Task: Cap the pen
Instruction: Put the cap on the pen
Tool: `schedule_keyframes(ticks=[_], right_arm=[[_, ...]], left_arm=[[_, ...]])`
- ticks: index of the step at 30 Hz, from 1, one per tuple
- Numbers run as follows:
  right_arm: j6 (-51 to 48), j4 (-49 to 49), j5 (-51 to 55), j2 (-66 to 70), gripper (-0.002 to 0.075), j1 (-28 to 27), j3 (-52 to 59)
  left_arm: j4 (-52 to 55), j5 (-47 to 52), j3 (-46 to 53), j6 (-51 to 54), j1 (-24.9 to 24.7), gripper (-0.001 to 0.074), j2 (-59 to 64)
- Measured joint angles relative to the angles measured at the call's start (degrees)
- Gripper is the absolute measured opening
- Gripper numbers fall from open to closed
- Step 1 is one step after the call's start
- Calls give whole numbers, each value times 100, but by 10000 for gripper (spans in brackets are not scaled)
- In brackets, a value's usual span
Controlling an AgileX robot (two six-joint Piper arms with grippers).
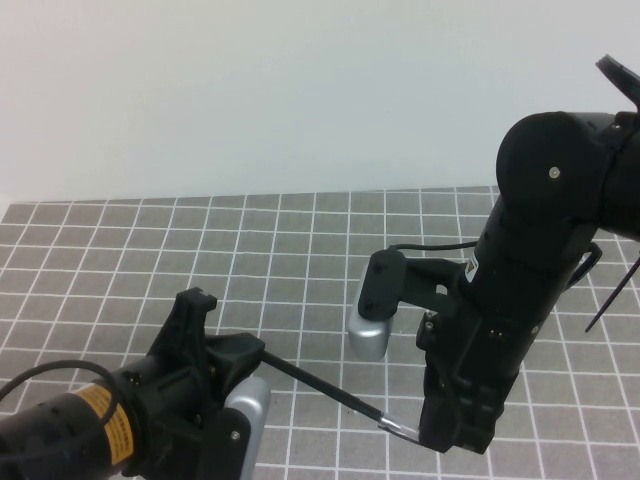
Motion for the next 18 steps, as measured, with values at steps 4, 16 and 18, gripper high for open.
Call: schedule_keyframes(ticks=[4, 16, 18], right_arm=[[0, 0, 0, 0, 55, 0, 0], [211, -63, 14, 0, 55, -10, 10], [209, -63, 14, 0, 55, -10, 10]], left_arm=[[0, -41, 0, 0, -38, 38, 0], [-11, -76, 0, -8, -432, 38, 227], [-11, -126, 0, -8, -432, 38, 267]])
